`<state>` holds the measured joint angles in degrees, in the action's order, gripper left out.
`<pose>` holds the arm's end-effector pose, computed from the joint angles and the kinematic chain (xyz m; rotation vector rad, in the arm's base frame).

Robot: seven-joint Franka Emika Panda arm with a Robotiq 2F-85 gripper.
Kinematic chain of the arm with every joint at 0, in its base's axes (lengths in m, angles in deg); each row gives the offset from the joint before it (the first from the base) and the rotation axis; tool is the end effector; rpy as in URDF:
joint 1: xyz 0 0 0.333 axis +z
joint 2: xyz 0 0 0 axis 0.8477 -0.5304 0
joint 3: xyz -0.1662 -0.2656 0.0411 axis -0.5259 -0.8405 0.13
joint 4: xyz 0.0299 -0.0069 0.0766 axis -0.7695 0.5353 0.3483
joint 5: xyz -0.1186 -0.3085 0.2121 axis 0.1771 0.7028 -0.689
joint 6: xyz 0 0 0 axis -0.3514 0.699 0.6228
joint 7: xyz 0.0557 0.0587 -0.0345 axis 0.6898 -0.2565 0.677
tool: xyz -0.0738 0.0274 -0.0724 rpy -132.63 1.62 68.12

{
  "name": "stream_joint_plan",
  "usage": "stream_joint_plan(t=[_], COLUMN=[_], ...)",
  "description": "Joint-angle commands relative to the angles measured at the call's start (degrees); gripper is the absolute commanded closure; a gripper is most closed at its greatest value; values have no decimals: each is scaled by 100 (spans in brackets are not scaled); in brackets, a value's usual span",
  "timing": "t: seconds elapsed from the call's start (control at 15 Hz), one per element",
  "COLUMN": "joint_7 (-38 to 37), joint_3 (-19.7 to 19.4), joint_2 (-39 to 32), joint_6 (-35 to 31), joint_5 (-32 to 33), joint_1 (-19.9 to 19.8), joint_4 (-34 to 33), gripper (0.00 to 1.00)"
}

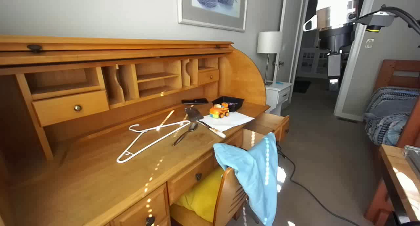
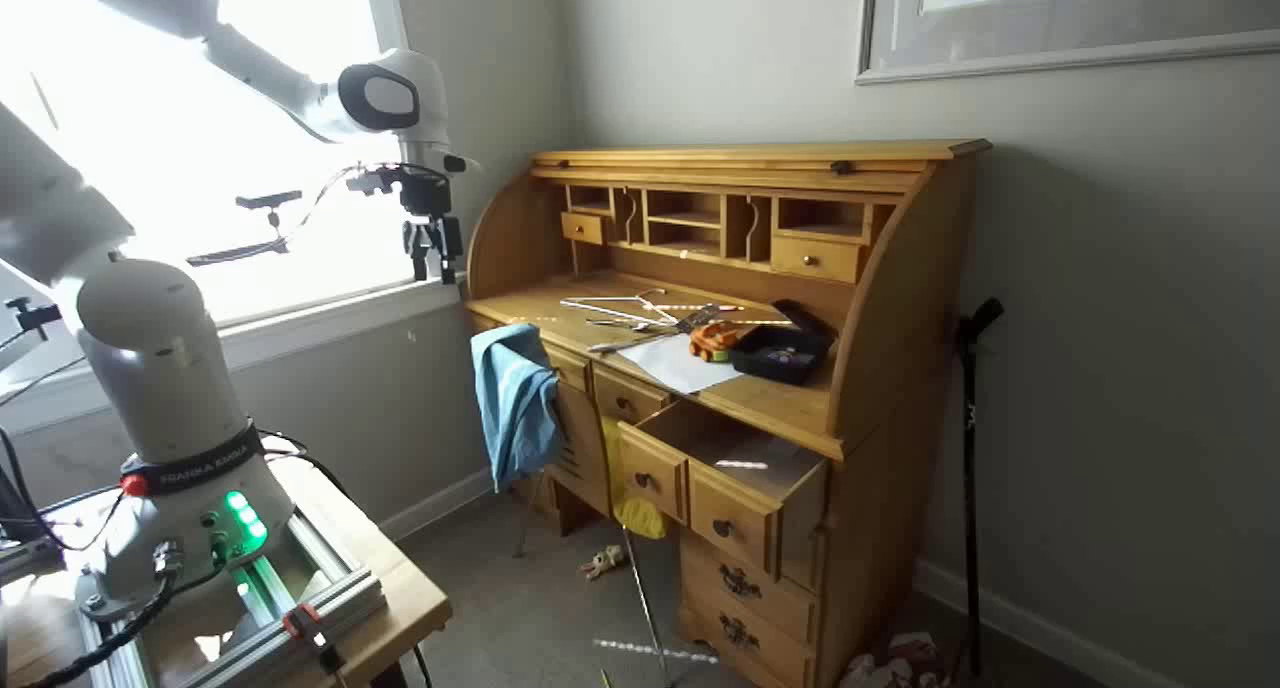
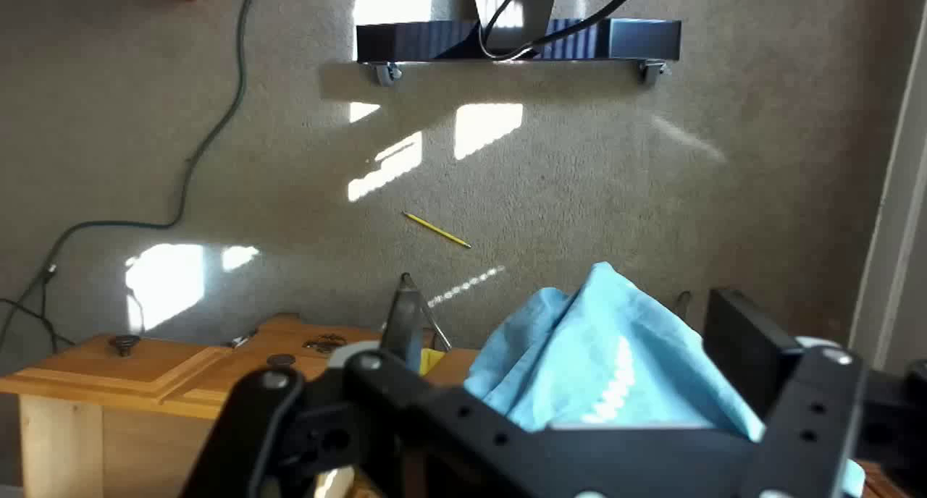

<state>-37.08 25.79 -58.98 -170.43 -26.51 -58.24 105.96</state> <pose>0.3872 0.0285 0.4033 3.0166 -0.0244 -0.2424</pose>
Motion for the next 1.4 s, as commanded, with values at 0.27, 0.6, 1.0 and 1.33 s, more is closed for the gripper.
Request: stream_joint_plan(t=[0.27, 0.6, 1.0, 1.33], joint_7=[-18, -912, -3079, -3982], joint_3=[-52, 94, 280, -123], joint_2=[-3, -372, -1719, -3014], joint_6=[9, -107, -1474, -1648], joint_5=[20, 49, 351, 891], joint_1=[57, -81, -311, -191], joint_4=[-7, -188, -672, -1683], gripper=[0, 0, 0, 0])
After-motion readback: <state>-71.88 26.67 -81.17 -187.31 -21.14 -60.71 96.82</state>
